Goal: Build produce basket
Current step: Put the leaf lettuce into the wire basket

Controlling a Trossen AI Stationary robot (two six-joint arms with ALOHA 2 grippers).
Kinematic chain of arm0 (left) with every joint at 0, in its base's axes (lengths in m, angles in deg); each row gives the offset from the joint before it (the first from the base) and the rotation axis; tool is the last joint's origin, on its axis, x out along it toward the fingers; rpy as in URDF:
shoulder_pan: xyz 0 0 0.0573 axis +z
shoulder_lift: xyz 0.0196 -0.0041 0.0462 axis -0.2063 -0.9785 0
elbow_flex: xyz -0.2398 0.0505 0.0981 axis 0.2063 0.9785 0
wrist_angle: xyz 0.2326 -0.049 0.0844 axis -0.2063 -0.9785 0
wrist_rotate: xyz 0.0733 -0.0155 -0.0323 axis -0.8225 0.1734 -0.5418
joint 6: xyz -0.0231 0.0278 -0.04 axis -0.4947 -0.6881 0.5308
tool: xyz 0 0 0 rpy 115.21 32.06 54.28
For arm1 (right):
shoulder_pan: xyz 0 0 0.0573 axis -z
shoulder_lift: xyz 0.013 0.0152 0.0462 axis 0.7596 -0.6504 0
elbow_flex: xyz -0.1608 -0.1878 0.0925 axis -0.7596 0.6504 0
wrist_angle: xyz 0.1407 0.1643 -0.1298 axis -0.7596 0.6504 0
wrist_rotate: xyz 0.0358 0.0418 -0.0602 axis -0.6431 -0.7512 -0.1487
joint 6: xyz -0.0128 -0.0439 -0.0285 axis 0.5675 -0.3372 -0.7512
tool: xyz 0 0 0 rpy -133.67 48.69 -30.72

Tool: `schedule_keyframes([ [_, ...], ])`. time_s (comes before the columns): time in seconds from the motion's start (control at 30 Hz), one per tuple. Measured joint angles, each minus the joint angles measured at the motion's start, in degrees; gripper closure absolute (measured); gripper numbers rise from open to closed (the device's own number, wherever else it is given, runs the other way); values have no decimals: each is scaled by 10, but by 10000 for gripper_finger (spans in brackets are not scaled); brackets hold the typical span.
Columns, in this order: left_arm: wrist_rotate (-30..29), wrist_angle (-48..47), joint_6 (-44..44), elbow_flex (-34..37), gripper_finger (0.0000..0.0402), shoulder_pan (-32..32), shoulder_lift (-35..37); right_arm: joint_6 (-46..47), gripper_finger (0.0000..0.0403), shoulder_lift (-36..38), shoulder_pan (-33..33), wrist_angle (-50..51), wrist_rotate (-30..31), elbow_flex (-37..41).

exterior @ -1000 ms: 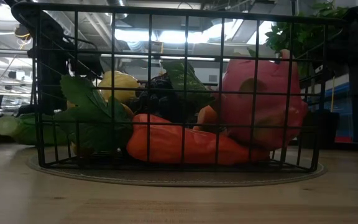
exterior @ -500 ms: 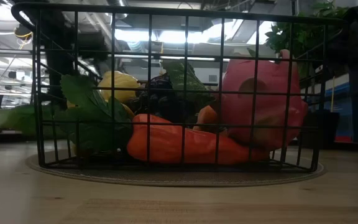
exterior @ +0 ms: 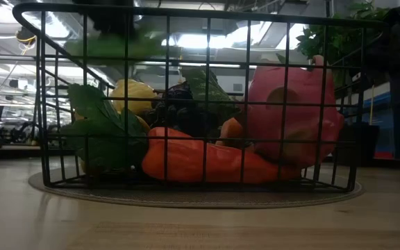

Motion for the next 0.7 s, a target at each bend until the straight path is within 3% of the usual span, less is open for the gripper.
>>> schedule_keyframes([
  [0.37,2,249,-38,-18,394,-185,-51,0,398,0,0,0,0,0],
  [0.7,3,390,-52,-18,393,-277,-175,0,398,0,0,0,0,0],
])
